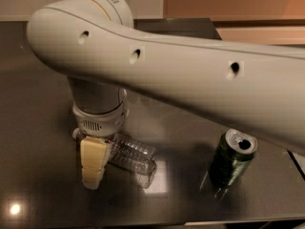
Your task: Pick water bottle
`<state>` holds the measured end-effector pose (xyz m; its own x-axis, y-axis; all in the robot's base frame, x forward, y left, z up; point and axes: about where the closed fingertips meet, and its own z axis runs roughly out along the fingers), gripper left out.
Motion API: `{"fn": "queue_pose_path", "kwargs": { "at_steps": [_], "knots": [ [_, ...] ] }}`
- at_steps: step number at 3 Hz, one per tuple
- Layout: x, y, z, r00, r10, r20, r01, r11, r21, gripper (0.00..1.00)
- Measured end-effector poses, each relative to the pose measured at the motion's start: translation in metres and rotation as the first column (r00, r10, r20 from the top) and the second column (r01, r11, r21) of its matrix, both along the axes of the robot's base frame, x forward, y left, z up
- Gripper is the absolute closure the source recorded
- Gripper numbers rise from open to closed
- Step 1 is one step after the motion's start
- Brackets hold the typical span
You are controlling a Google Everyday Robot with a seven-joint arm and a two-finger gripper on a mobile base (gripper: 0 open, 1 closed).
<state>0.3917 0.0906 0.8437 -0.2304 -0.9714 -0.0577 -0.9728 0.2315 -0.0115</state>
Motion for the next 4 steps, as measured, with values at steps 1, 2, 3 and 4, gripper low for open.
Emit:
{"fn": "queue_pose_path", "kwargs": {
  "at_steps": [1,2,3,4],
  "knots": [
    [0.007,-0.003,-0.010,0.9999,-0.014,0.001,0.014,1.000,-0.007,0.18],
    [0.013,-0.008,-0.012,0.9997,-0.024,0.002,0.024,1.000,-0.010,0.41],
    [0.017,-0.011,-0.005,0.9998,-0.022,-0.003,0.022,1.000,-0.002,0.64],
    [0.024,-0.015,0.016,1.0000,-0.005,-0.002,0.006,1.000,0.011,0.87]
  ]
}}
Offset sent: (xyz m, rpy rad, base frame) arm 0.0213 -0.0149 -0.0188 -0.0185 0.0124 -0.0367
